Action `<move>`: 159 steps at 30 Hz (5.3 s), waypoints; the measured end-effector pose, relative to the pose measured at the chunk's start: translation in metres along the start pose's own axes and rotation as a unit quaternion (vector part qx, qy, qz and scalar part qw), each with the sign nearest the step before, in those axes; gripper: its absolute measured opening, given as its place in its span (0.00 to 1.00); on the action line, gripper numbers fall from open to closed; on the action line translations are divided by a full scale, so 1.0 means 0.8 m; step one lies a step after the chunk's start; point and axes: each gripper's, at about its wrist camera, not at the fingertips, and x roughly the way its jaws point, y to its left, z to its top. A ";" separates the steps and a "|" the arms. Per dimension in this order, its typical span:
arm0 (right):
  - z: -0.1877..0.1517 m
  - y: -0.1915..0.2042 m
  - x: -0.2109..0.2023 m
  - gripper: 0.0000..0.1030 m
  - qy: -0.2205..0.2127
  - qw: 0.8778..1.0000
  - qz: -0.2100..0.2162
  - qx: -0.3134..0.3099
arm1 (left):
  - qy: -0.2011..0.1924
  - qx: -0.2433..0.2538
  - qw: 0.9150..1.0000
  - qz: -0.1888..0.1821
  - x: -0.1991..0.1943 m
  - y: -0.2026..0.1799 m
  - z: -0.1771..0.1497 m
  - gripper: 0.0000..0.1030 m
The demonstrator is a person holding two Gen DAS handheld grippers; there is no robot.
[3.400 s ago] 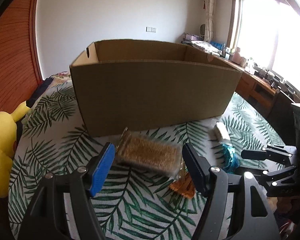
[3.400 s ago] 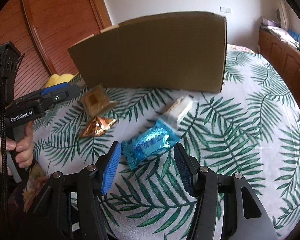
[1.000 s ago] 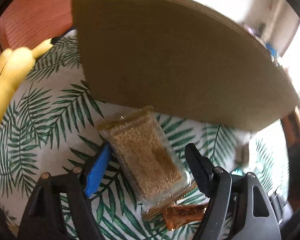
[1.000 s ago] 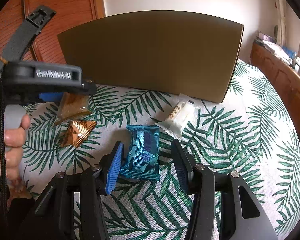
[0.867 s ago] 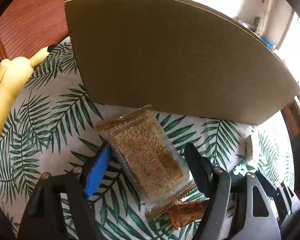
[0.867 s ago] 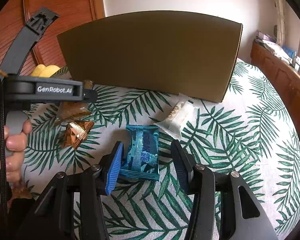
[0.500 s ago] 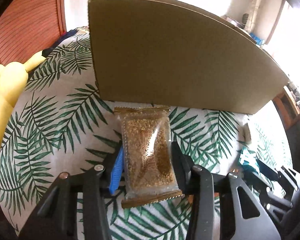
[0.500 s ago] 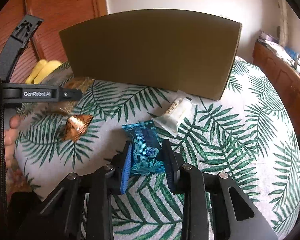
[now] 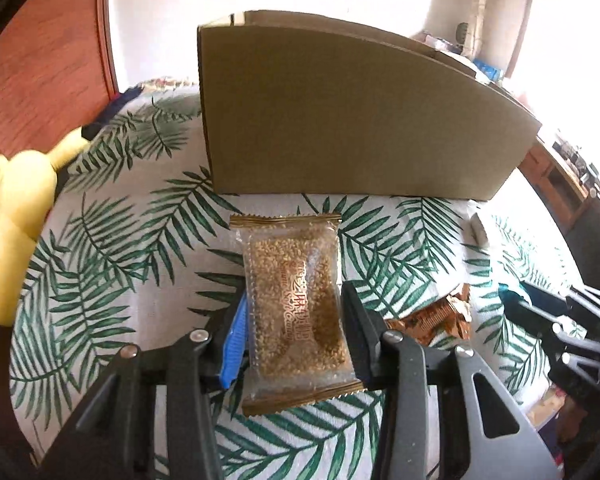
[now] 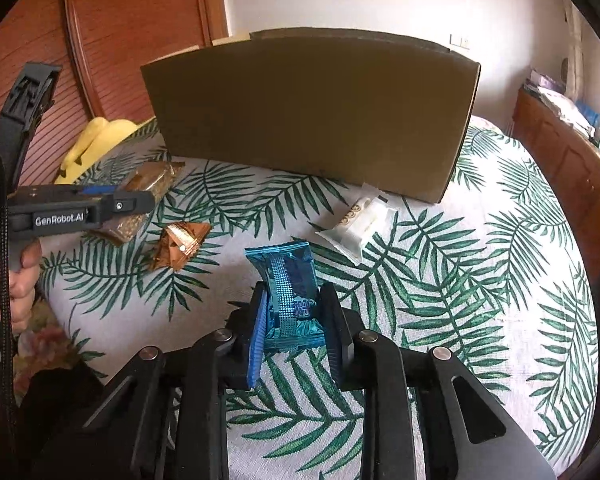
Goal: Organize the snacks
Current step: 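Carry the rice-cracker bar and blue wrapper over the box, then open both grippers to drop the snacks into the box and withdraw, then grasp the orange-brown candy wrapper with the left gripper while the right gripper grasps the small white packet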
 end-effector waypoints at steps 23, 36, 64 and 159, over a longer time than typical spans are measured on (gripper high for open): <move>0.039 -0.021 -0.049 0.23 -0.053 0.999 -0.003 0.013 | -0.078 0.054 0.995 -0.027 -0.082 -0.048 0.029 0.41; 0.095 -0.035 -0.068 0.24 -0.080 0.997 -0.007 0.009 | -0.115 0.070 0.991 -0.026 -0.105 -0.064 0.071 0.41; 0.178 -0.067 -0.016 0.24 -0.074 0.996 -0.039 0.023 | -0.119 0.071 0.990 -0.033 -0.065 -0.067 0.166 0.41; 0.033 -0.068 0.042 0.19 0.013 0.999 -0.008 0.051 | -0.027 0.150 0.986 -0.073 0.000 -0.069 -0.020 0.59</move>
